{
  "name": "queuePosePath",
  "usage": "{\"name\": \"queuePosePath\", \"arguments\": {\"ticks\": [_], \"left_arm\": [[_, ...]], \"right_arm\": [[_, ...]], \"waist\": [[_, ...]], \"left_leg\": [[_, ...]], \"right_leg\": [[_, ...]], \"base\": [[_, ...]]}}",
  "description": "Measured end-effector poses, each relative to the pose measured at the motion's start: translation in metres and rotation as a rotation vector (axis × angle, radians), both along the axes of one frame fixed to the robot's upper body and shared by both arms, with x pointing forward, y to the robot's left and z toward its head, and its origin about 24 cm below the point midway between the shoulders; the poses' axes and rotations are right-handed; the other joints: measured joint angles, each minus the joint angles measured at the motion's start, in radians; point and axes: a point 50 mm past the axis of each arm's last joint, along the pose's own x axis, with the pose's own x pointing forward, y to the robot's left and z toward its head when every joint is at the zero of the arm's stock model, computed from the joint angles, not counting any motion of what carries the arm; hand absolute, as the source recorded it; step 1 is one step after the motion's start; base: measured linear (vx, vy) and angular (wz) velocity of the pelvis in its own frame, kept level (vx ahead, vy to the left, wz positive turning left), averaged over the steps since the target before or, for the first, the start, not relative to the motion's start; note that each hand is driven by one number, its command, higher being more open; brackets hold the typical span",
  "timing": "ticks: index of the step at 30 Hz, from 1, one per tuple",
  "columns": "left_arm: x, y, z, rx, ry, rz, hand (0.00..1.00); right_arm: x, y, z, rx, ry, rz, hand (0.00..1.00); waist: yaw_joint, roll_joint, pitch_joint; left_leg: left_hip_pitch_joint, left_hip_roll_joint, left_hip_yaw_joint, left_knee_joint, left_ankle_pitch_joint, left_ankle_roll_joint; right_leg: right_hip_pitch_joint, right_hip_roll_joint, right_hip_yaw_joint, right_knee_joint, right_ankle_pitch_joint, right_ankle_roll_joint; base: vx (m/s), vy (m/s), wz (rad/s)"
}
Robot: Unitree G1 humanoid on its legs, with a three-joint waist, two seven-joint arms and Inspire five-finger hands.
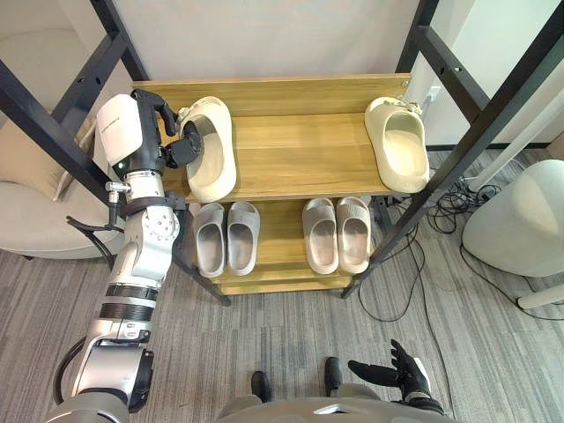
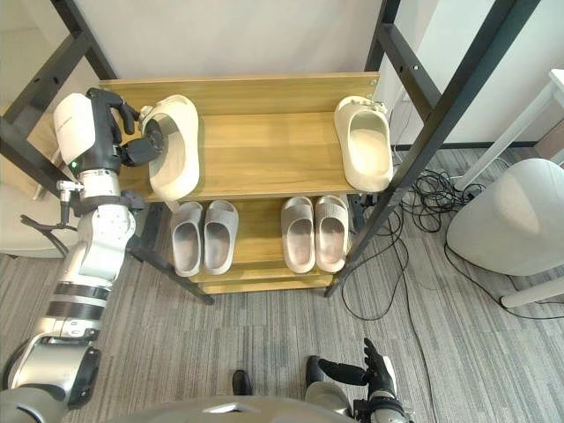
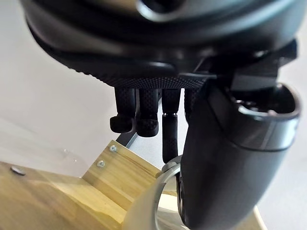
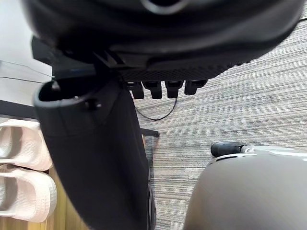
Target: Organize the slippers on the shoe rack
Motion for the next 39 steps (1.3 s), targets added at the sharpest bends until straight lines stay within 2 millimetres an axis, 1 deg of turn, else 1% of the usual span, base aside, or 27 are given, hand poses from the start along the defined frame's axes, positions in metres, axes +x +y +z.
{"name": "queuePosePath", "arguments": {"ticks": [6, 9, 13, 15, 19, 21, 26, 30, 34, 39], "left_arm": [[0.002, -0.015, -0.005, -0.037, 0.005, -0.054, 0.0], [0.001, -0.026, -0.005, -0.024, 0.003, -0.098, 0.0], [0.0, -0.05, -0.008, -0.005, 0.0, -0.196, 0.0], [-0.001, -0.065, -0.011, -0.018, 0.003, -0.257, 0.0], [-0.002, -0.083, -0.017, -0.043, 0.019, -0.319, 0.0], [-0.002, -0.089, -0.018, -0.053, 0.021, -0.341, 0.0], [-0.002, -0.096, -0.019, -0.063, 0.028, -0.373, 0.0], [0.003, -0.1, -0.016, -0.076, 0.023, -0.38, 0.0], [0.015, -0.1, -0.009, -0.067, 0.029, -0.369, 0.0], [0.024, -0.097, -0.007, -0.055, 0.042, -0.348, 0.0]], "right_arm": [[0.0, 0.0, 0.0, -0.007, 0.0, -0.004, 1.0], [0.0, 0.0, 0.0, -0.01, 0.0, -0.004, 1.0], [0.001, 0.0, 0.0, -0.014, 0.001, 0.006, 1.0], [0.001, 0.0, 0.0, -0.016, 0.001, 0.008, 1.0], [0.002, 0.003, 0.0, -0.017, -0.001, 0.034, 1.0], [0.002, 0.003, 0.0, -0.02, -0.001, 0.032, 1.0], [0.002, 0.004, 0.0, -0.026, 0.0, 0.033, 1.0], [0.002, 0.004, 0.0, -0.028, -0.001, 0.032, 1.0], [0.003, 0.004, 0.001, -0.029, -0.004, 0.029, 1.0], [0.003, 0.003, 0.002, -0.031, -0.011, 0.028, 1.0]], "waist": [[0.0, 0.0, 0.0], [0.0, 0.0, 0.0], [-0.001, 0.0, 0.0], [-0.003, 0.0, 0.0], [-0.017, 0.0, 0.0], [-0.024, 0.001, 0.0], [-0.036, 0.002, -0.001], [-0.039, 0.002, -0.001], [-0.056, 0.003, 0.0], [-0.059, 0.008, 0.003]], "left_leg": [[0.007, -0.006, -0.001, -0.001, 0.001, 0.001], [0.007, -0.007, -0.002, -0.001, 0.001, 0.002], [0.008, -0.009, -0.001, -0.001, 0.001, 0.002], [0.013, -0.009, -0.001, -0.002, 0.001, 0.002], [0.023, -0.009, 0.0, -0.002, 0.001, 0.002], [0.023, -0.006, 0.001, -0.002, 0.001, 0.002], [0.024, -0.004, 0.005, -0.004, 0.001, 0.002], [0.024, -0.004, 0.017, -0.009, 0.001, 0.002], [0.025, -0.006, 0.029, -0.01, 0.001, 0.001], [0.03, -0.005, 0.048, -0.01, -0.001, 0.0]], "right_leg": [[0.006, -0.003, -0.001, 0.0, 0.0, 0.0], [0.007, -0.004, -0.001, 0.0, 0.0, 0.0], [0.008, -0.006, -0.001, 0.001, 0.0, 0.001], [0.012, -0.006, -0.001, 0.002, 0.0, 0.001], [0.021, -0.006, 0.0, 0.0, 0.0, 0.001], [0.021, -0.006, 0.0, 0.0, 0.0, 0.001], [0.019, -0.006, 0.003, 0.0, 0.001, 0.001], [0.011, -0.005, 0.015, 0.0, 0.003, 0.004], [0.006, -0.006, 0.027, -0.001, 0.007, 0.006], [0.002, -0.004, 0.046, -0.001, 0.012, 0.005]], "base": [[0.0, 0.0, 0.0], [0.0, 0.0, 0.0], [0.0, 0.0, 0.0], [0.0, 0.0, 0.0], [-0.02, 0.0, 0.0], [-0.04, -0.005, -0.01], [-0.01, -0.002, -0.01], [-0.02, 0.004, -0.1], [-0.02, 0.005, -0.08], [-0.04, 0.003, -0.11]]}}
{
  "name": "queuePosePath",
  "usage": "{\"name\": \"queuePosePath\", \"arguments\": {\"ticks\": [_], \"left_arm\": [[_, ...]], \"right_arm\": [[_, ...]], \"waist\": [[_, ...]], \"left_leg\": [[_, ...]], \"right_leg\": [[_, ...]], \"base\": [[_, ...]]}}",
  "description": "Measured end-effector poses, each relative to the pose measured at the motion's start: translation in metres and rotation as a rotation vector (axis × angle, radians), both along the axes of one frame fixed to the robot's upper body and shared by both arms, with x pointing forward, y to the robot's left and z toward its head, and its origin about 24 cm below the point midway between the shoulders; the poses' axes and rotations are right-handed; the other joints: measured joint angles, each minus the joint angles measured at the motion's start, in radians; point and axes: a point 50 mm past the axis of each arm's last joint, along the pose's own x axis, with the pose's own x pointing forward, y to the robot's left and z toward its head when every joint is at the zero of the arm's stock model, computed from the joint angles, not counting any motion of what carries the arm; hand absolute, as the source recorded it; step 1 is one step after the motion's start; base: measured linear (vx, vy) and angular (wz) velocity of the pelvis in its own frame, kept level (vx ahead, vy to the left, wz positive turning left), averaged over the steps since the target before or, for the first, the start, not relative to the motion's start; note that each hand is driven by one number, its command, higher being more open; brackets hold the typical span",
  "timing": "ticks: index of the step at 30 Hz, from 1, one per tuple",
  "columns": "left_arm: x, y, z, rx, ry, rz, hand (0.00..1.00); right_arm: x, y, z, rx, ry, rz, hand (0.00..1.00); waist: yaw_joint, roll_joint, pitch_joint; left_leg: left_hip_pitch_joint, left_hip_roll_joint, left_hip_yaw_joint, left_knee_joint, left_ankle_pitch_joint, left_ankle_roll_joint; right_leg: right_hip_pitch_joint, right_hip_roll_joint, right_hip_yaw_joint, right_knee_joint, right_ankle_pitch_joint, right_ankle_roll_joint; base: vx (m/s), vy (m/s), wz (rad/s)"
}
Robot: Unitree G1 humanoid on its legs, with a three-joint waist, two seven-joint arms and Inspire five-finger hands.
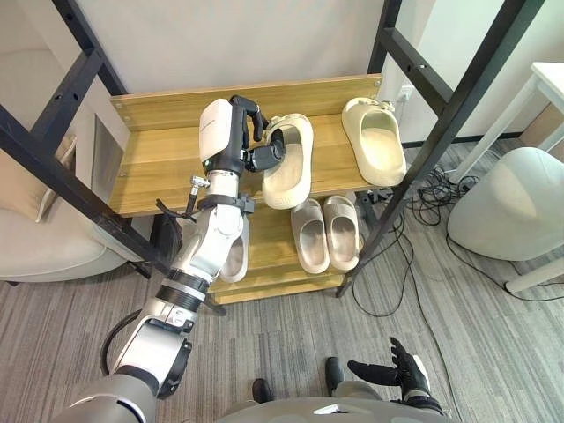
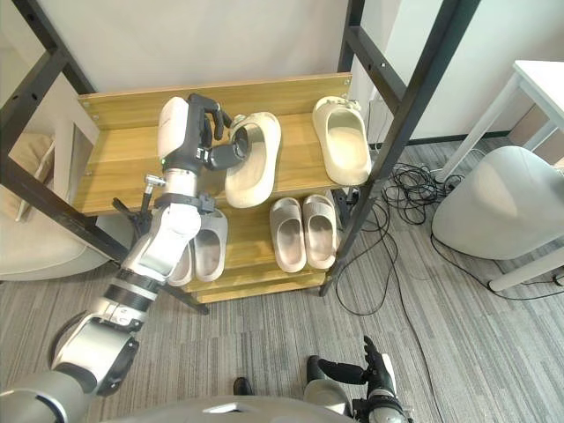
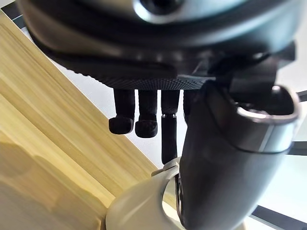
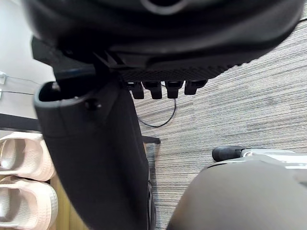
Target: Organize the slippers on the shoe rack
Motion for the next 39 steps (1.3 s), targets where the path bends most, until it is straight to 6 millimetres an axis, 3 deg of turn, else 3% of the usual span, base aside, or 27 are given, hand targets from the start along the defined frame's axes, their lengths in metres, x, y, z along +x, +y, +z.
{"name": "queuePosePath", "arguments": {"ticks": [8, 9, 28, 39], "left_arm": [[0.007, 0.001, 0.005, 0.005, 0.0, 0.012, 0.0], [0.008, 0.001, 0.006, 0.002, 0.0, 0.012, 1.0], [0.02, -0.007, 0.004, -0.085, 0.06, -0.002, 1.0], [0.014, -0.013, 0.005, -0.166, 0.058, -0.044, 1.0]], "right_arm": [[-0.002, -0.001, 0.0, -0.009, 0.0, -0.013, 1.0], [-0.002, -0.001, 0.0, -0.009, 0.0, -0.013, 1.0], [-0.001, -0.001, 0.001, 0.001, -0.017, -0.037, 1.0], [0.0, -0.002, 0.002, -0.001, -0.022, -0.034, 1.0]], "waist": [[-0.015, 0.007, 0.004], [-0.018, 0.008, 0.005], [-0.044, 0.012, 0.007], [-0.043, 0.015, 0.009]], "left_leg": [[-0.003, 0.003, 0.011, -0.002, -0.005, -0.007], [-0.003, 0.004, 0.012, -0.002, -0.002, -0.004], [-0.003, 0.01, 0.026, -0.003, -0.004, -0.007], [-0.003, 0.009, 0.01, -0.003, -0.003, -0.005]], "right_leg": [[-0.011, 0.004, 0.012, 0.0, 0.003, 0.0], [-0.011, 0.005, 0.012, 0.0, 0.003, 0.0], [-0.018, 0.013, 0.024, 0.0, 0.003, -0.001], [-0.01, 0.011, 0.008, 0.0, 0.003, -0.001]], "base": [[-0.02, -0.001, -0.04], [0.0, 0.0, 0.0], [-0.01, -0.002, -0.01], [0.0, 0.0, 0.03]]}}
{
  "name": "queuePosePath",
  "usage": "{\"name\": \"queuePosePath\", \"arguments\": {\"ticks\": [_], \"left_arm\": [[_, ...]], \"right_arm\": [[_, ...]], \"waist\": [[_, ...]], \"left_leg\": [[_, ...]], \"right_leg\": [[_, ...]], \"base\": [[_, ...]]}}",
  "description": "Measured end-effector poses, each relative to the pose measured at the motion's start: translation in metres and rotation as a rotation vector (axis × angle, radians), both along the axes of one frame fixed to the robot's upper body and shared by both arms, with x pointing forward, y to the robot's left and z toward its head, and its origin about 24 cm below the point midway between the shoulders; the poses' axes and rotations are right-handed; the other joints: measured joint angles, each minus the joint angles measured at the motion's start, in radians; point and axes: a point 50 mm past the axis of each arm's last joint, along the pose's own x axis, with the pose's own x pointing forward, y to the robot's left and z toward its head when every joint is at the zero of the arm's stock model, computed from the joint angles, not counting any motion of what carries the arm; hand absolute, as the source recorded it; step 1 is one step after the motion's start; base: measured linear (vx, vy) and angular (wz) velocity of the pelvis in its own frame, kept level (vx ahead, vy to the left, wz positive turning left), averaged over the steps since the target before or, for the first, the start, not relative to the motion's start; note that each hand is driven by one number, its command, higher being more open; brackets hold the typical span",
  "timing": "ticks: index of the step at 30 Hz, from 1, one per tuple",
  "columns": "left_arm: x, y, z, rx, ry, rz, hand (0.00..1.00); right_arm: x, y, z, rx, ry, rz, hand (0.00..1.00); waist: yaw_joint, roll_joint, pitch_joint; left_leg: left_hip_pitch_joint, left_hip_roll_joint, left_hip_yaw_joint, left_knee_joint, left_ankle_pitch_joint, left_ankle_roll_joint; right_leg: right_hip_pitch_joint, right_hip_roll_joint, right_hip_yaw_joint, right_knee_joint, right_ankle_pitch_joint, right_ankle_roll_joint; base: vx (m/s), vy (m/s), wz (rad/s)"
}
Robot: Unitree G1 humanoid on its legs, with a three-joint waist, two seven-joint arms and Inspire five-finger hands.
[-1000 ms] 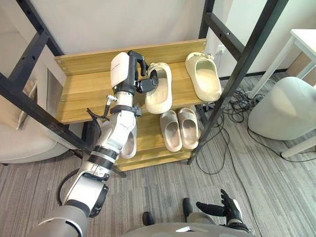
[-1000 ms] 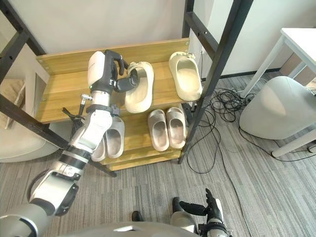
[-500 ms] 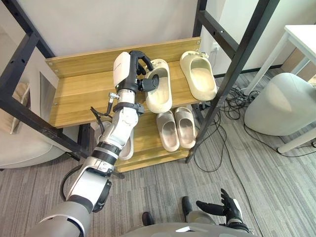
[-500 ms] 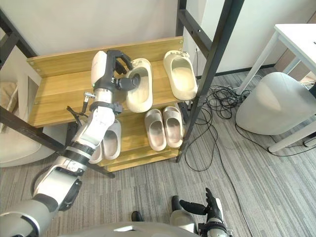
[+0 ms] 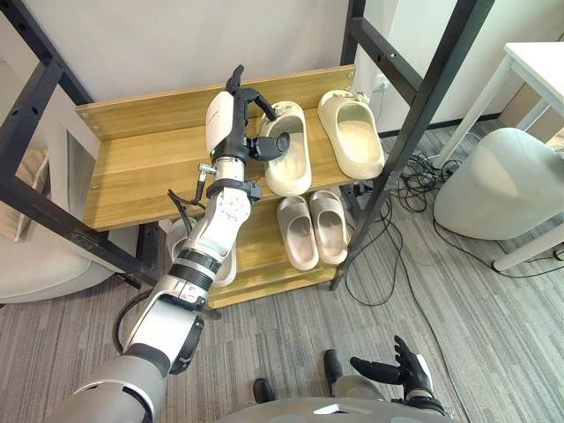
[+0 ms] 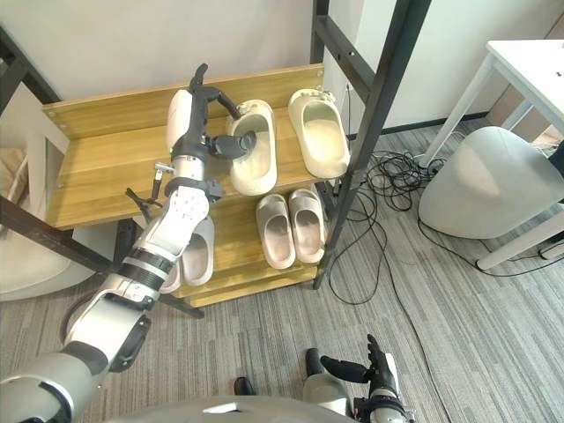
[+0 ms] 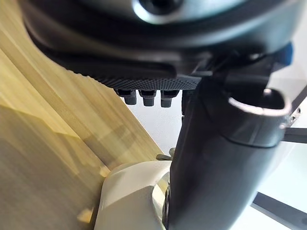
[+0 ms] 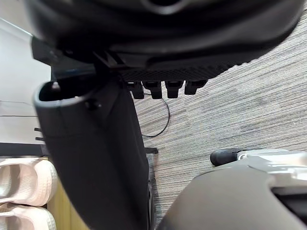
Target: Organize the slippers on the shoe rack
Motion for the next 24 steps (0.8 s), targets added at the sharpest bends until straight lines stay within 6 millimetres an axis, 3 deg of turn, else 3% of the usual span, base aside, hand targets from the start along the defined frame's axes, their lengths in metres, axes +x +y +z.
{"name": "queuePosePath", "arguments": {"ticks": [5, 10, 14, 18, 24], "left_arm": [[-0.012, -0.008, 0.001, -0.067, -0.029, -0.047, 1.0], [-0.024, -0.031, 0.024, -0.181, -0.117, -0.144, 1.0], [-0.04, -0.036, 0.036, -0.296, -0.186, -0.226, 1.0], [-0.046, -0.036, 0.025, -0.443, -0.139, -0.268, 1.0], [-0.057, -0.034, -0.015, -0.636, 0.045, -0.316, 1.0]], "right_arm": [[0.0, 0.0, 0.0, -0.003, 0.002, 0.011, 1.0], [0.0, 0.0, 0.0, -0.011, 0.008, 0.046, 1.0], [-0.001, -0.001, 0.0, -0.013, 0.012, 0.049, 1.0], [-0.003, -0.002, 0.0, -0.018, 0.018, 0.056, 1.0], [-0.004, -0.003, 0.0, -0.018, 0.031, 0.055, 1.0]], "waist": [[0.007, 0.001, 0.0], [0.021, 0.001, 0.0], [0.028, 0.005, -0.002], [0.034, 0.011, -0.006], [0.042, 0.013, -0.009]], "left_leg": [[-0.001, -0.001, -0.009, 0.0, 0.002, 0.003], [-0.005, -0.009, -0.026, 0.002, 0.006, 0.009], [-0.005, -0.012, -0.036, 0.002, 0.008, 0.012], [-0.005, -0.014, -0.041, 0.002, 0.01, 0.014], [0.003, -0.014, -0.062, 0.002, 0.014, 0.014]], "right_leg": [[0.004, -0.004, -0.008, 0.0, -0.001, -0.001], [0.013, -0.016, -0.024, 0.002, -0.001, 0.0], [0.018, -0.017, -0.032, 0.003, -0.002, 0.0], [0.021, -0.019, -0.037, 0.003, -0.002, 0.0], [0.038, -0.019, -0.06, 0.003, -0.005, 0.0]], "base": [[-0.02, 0.002, 0.07], [-0.03, 0.01, 0.09], [-0.03, 0.002, 0.08], [-0.03, 0.004, 0.04], [-0.03, -0.001, 0.1]]}}
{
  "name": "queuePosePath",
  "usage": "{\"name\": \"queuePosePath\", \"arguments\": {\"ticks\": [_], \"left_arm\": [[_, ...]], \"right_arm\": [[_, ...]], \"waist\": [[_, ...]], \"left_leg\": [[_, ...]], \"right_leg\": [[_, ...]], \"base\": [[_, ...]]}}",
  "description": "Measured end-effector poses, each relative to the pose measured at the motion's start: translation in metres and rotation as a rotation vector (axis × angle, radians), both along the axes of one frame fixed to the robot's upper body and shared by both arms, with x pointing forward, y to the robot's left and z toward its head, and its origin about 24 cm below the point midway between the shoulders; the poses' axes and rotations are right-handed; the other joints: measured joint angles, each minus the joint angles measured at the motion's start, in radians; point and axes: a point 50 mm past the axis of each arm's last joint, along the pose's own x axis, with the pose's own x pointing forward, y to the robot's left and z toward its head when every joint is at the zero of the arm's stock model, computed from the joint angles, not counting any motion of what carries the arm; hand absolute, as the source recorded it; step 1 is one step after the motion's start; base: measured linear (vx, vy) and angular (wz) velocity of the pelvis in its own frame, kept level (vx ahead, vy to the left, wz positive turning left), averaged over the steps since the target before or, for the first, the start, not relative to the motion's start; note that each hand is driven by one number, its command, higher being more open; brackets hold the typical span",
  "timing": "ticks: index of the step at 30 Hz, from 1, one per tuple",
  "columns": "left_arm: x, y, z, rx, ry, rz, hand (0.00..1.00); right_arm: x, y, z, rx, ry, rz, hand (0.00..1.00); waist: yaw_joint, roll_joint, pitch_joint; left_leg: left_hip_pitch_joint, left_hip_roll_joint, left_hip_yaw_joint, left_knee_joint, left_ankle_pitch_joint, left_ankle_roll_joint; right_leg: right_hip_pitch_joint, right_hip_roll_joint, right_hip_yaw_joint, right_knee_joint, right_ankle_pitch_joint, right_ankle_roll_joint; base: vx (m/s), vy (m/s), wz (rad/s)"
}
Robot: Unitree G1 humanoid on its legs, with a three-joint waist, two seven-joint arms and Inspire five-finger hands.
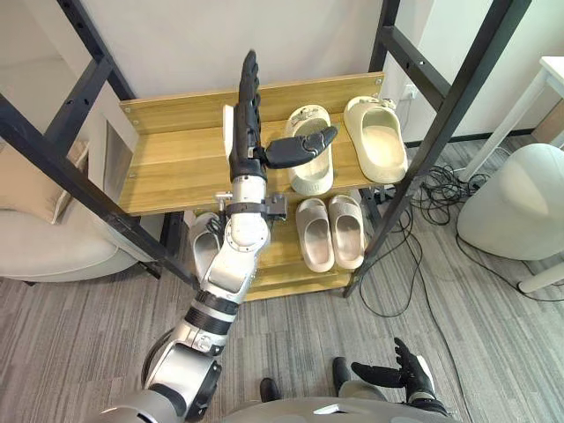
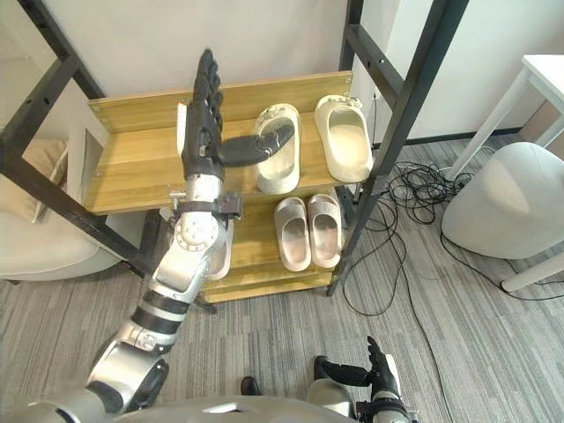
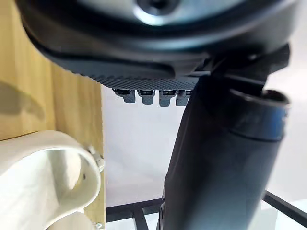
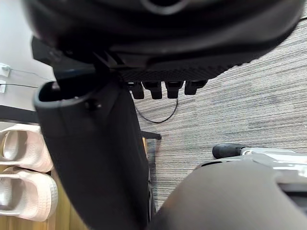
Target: Organize the slippers on the shoe rack
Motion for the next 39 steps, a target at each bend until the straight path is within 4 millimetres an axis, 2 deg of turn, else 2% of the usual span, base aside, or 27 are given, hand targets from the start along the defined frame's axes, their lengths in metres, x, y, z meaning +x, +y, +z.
{"name": "queuePosePath", "arguments": {"ticks": [5, 10, 14, 27, 39], "left_arm": [[-0.012, -0.001, -0.031, -0.013, 0.119, -0.057, 1.0], [-0.021, -0.007, -0.049, -0.032, 0.189, -0.127, 1.0], [-0.024, -0.017, -0.051, -0.039, 0.204, -0.185, 1.0], [-0.031, -0.034, -0.057, -0.073, 0.242, -0.291, 1.0], [-0.035, -0.061, -0.058, -0.06, 0.263, -0.412, 1.0]], "right_arm": [[-0.002, -0.001, -0.001, -0.002, 0.012, 0.001, 1.0], [-0.003, 0.001, -0.003, -0.004, 0.031, 0.02, 1.0], [-0.004, 0.004, -0.005, -0.004, 0.045, 0.031, 1.0], [-0.001, 0.008, -0.007, -0.002, 0.053, 0.056, 1.0], [0.009, 0.011, -0.005, -0.007, 0.029, 0.066, 1.0]], "waist": [[0.014, -0.002, -0.001], [0.025, -0.017, -0.006], [0.032, -0.031, -0.014], [0.037, -0.052, -0.028], [0.038, -0.054, -0.031]], "left_leg": [[0.003, 0.001, -0.017, -0.002, 0.005, -0.001], [0.004, 0.002, -0.027, -0.002, 0.005, -0.007], [0.003, 0.003, -0.027, -0.002, 0.005, -0.007], [0.004, 0.002, -0.027, -0.002, 0.007, -0.003], [0.004, -0.001, -0.026, -0.002, 0.007, -0.003]], "right_leg": [[0.011, 0.0, -0.019, -0.002, -0.003, -0.001], [0.014, 0.0, -0.029, -0.003, -0.005, -0.001], [0.013, 0.001, -0.029, -0.003, -0.005, -0.001], [0.013, 0.0, -0.03, -0.003, -0.004, 0.0], [0.013, -0.003, -0.029, -0.003, -0.003, 0.002]], "base": [[-0.04, -0.003, 0.1], [-0.04, -0.003, 0.07], [-0.01, 0.0, 0.0], [-0.01, 0.001, 0.0], [0.0, 0.001, 0.0]]}}
